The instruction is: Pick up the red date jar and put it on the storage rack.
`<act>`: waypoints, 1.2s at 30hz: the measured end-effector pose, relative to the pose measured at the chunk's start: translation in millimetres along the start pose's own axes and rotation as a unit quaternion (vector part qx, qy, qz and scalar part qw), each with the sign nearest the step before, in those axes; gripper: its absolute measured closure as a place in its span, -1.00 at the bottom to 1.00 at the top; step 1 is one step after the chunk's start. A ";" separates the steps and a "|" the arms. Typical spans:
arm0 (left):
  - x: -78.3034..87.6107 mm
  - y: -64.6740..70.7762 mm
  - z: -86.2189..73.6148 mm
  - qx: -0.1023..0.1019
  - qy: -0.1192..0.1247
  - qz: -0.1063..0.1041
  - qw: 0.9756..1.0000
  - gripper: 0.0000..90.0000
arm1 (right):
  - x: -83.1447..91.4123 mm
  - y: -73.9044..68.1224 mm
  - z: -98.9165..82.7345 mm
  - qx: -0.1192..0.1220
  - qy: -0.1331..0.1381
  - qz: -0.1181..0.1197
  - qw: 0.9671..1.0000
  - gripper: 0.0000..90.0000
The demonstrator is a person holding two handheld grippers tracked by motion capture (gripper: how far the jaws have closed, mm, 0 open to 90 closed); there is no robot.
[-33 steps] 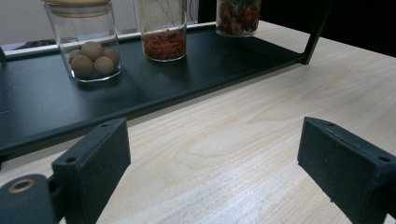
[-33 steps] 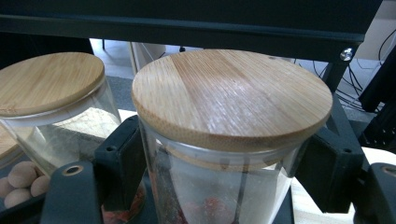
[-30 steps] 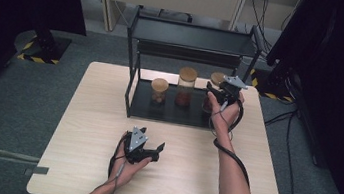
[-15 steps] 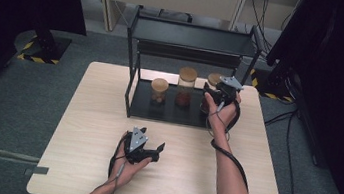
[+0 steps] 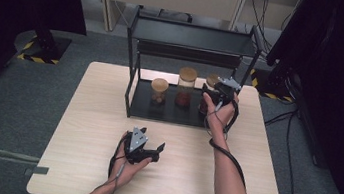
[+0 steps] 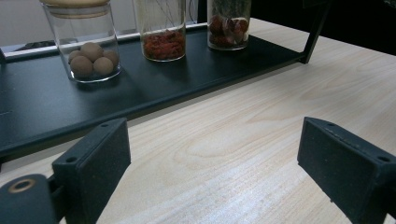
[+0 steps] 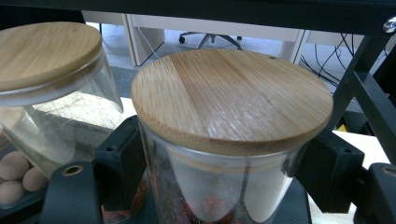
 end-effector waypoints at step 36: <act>0.2 0.9 0.0 -0.005 0.000 0.000 1.000 -0.80 | -2.7 -5.2 -5.7 -0.008 -0.022 0.022 0.999 -0.68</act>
Point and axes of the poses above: each handheld gripper's, and its own axes: x roughly backward along the jaws, z roughly out of its top, y roughly to its right, the point moved 5 cm from there along -x, roughly forward along the jaws, and after that the axes turned 10 degrees about z, right-handed, at the moved point
